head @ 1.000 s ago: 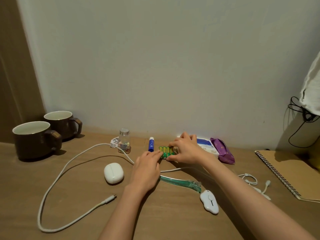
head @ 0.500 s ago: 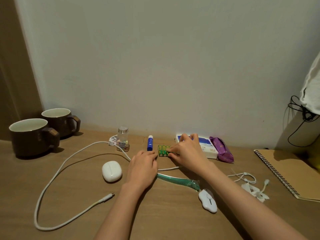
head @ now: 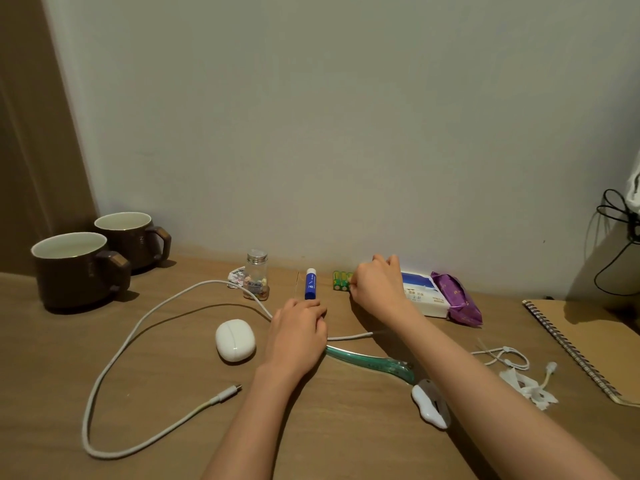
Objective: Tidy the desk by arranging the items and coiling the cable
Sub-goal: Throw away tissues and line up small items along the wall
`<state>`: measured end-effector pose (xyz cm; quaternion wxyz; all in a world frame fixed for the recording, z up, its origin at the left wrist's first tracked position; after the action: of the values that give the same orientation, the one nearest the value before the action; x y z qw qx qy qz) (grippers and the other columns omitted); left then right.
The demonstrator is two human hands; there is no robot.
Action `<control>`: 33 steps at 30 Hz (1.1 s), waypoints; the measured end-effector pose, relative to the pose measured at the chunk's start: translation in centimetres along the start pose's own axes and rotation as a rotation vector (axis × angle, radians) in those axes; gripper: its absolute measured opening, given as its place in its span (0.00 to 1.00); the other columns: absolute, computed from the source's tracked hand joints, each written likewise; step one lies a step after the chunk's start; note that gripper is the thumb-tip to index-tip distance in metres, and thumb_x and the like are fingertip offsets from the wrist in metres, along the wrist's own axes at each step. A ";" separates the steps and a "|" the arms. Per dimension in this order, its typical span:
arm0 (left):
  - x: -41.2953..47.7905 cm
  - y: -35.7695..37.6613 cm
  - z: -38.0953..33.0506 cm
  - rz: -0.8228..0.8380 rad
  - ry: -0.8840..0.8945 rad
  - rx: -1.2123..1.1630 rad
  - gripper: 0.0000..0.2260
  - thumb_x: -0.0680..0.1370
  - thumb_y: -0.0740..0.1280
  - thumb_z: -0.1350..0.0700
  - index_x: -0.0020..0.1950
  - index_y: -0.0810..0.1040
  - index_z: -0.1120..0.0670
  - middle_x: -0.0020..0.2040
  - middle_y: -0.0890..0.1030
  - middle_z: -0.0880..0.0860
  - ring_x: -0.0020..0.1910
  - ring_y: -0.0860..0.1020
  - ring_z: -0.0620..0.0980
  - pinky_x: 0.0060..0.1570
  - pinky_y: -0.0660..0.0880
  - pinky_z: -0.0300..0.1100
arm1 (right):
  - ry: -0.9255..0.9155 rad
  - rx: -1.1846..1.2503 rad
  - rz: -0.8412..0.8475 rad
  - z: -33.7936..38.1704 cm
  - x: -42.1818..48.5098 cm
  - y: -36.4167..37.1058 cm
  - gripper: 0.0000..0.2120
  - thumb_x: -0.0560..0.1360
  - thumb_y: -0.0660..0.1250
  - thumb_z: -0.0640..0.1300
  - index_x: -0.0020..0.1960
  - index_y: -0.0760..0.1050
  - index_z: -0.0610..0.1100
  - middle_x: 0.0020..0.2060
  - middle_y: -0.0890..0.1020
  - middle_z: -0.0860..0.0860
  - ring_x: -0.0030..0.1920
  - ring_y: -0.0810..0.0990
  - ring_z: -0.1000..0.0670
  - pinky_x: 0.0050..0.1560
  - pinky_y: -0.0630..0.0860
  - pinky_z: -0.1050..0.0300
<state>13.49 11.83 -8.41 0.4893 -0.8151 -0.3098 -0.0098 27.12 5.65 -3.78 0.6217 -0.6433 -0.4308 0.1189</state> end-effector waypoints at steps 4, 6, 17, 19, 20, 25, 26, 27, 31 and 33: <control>0.1 0.1 0.1 0.000 0.000 0.012 0.16 0.80 0.57 0.54 0.68 0.72 0.48 0.68 0.73 0.45 0.67 0.66 0.45 0.67 0.62 0.45 | 0.043 0.035 -0.006 -0.3 0.6 0.7 0.10 0.77 0.63 0.48 0.49 0.81 0.45 0.43 0.82 0.48 0.53 0.74 0.48 0.55 0.65 0.51; 0.2 0.1 0.1 -0.002 0.000 0.012 0.16 0.80 0.57 0.54 0.68 0.72 0.48 0.68 0.73 0.45 0.67 0.66 0.45 0.67 0.62 0.45 | 0.052 0.044 -0.013 -0.2 0.7 0.9 0.10 0.77 0.63 0.49 0.49 0.81 0.45 0.44 0.82 0.48 0.53 0.74 0.48 0.54 0.65 0.52; 0.0 -0.2 -0.3 -0.011 0.027 0.023 0.15 0.81 0.57 0.51 0.65 0.75 0.49 0.65 0.75 0.46 0.65 0.68 0.46 0.65 0.64 0.46 | -0.044 0.576 0.038 -2.4 -5.8 -5.7 0.15 0.76 0.65 0.53 0.62 0.77 0.53 0.56 0.81 0.56 0.54 0.77 0.54 0.52 0.75 0.56; -0.1 -0.3 -0.5 -0.018 0.032 0.034 0.15 0.81 0.56 0.50 0.63 0.77 0.49 0.64 0.76 0.46 0.64 0.69 0.47 0.63 0.65 0.46 | -0.073 0.671 0.115 -3.3 -8.8 -7.3 0.14 0.75 0.66 0.54 0.59 0.76 0.57 0.50 0.79 0.61 0.48 0.77 0.58 0.48 0.76 0.60; -0.2 -0.3 -0.6 -0.018 0.036 0.046 0.15 0.81 0.56 0.50 0.62 0.78 0.50 0.63 0.77 0.47 0.63 0.70 0.48 0.62 0.65 0.46 | -0.081 0.685 0.155 -3.7 -10.2 -7.7 0.13 0.74 0.66 0.56 0.59 0.75 0.58 0.48 0.78 0.62 0.47 0.77 0.59 0.46 0.76 0.62; -0.7 -0.1 -1.3 0.005 0.054 0.102 0.16 0.80 0.56 0.48 0.63 0.76 0.49 0.65 0.76 0.48 0.64 0.70 0.49 0.63 0.65 0.47 | -0.096 0.563 0.310 -5.5 -15.9 -7.2 0.18 0.71 0.66 0.62 0.59 0.71 0.61 0.51 0.74 0.61 0.47 0.74 0.63 0.44 0.72 0.67; -0.8 0.0 -1.3 0.017 0.054 0.104 0.16 0.80 0.56 0.47 0.64 0.76 0.48 0.65 0.75 0.48 0.65 0.69 0.49 0.64 0.64 0.47 | -0.091 0.529 0.331 -5.6 -16.7 -6.8 0.19 0.71 0.66 0.63 0.60 0.69 0.61 0.53 0.72 0.60 0.49 0.73 0.62 0.46 0.73 0.67; -0.8 0.1 -1.3 0.031 0.051 0.105 0.17 0.80 0.56 0.46 0.65 0.75 0.48 0.66 0.75 0.48 0.65 0.69 0.49 0.65 0.64 0.48 | -0.085 0.499 0.346 -5.8 -17.5 -6.4 0.21 0.71 0.66 0.64 0.61 0.68 0.61 0.54 0.71 0.60 0.50 0.73 0.61 0.49 0.74 0.64; -1.2 0.3 -1.4 0.080 0.056 0.133 0.19 0.80 0.55 0.43 0.67 0.72 0.47 0.69 0.72 0.48 0.69 0.66 0.48 0.68 0.61 0.49 | -0.060 0.489 0.307 -5.5 -19.1 -5.3 0.22 0.72 0.65 0.62 0.63 0.67 0.59 0.54 0.70 0.58 0.52 0.73 0.56 0.53 0.75 0.57; -1.4 0.3 -1.5 0.091 0.057 0.128 0.19 0.80 0.55 0.43 0.68 0.72 0.47 0.69 0.71 0.48 0.69 0.65 0.48 0.68 0.60 0.50 | -0.040 0.504 0.273 -5.4 -19.2 -5.2 0.19 0.72 0.65 0.60 0.61 0.69 0.58 0.52 0.71 0.57 0.50 0.74 0.56 0.52 0.75 0.58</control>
<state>12.93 9.87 -8.27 0.5489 -0.7950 -0.2581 0.0089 17.16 -12.34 -5.42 0.7316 -0.5180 -0.3094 0.3173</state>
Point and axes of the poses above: each hand's wrist, its own x-axis towards the middle knuckle, its own y-axis out of the palm, z = x × y, the point moved 5 cm from there along x, towards the middle knuckle
